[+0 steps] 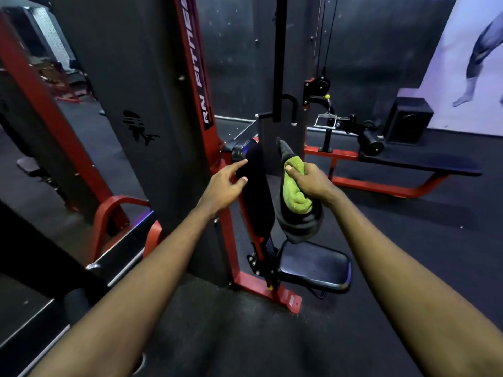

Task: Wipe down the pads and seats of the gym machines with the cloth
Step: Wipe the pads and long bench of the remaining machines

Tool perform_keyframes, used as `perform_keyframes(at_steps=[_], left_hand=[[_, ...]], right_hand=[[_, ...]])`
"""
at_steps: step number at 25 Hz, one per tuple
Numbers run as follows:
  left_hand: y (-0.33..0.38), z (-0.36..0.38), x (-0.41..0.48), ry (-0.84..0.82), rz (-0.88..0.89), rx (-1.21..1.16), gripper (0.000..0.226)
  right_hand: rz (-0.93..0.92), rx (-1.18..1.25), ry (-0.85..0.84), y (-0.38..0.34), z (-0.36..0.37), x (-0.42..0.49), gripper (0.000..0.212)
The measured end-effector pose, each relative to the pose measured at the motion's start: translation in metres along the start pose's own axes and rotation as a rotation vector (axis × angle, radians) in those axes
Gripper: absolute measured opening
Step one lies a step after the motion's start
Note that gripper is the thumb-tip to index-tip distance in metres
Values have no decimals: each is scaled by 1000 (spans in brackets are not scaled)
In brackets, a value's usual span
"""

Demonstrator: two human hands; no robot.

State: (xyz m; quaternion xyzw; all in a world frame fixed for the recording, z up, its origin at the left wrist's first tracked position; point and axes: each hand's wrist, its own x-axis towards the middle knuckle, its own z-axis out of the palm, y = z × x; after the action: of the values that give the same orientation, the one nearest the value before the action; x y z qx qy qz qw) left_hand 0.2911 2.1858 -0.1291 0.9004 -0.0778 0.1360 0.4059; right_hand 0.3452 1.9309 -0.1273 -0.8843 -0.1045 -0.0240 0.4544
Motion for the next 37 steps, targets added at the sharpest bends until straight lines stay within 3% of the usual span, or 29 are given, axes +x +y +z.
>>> perform_keyframes(at_steps=[11,17,24,26,30,34,37], left_hand=[[-59,56,132,39,-136,186,55],[-94,74,185,105,-151,406,61],[-134,74,215,72,-95,342,59],[-143,76,216,87,-77,297,56],[-147,84,214,145,-53,283,54],[-142,98,208,210,-93,268,53],[-135,107,209,269,-111,297,51]], right_hand=[[-36,51,-128,77,1,167,30],[-73,21,-236,93,35,234,35],[-213,57,-103,85,102,286,27],[-282,119,-44,80,132,290,34],[-233,240,59,101,169,283,55],[15,406,-18,137,180,289,82],[-79,403,2,121,173,296,73]])
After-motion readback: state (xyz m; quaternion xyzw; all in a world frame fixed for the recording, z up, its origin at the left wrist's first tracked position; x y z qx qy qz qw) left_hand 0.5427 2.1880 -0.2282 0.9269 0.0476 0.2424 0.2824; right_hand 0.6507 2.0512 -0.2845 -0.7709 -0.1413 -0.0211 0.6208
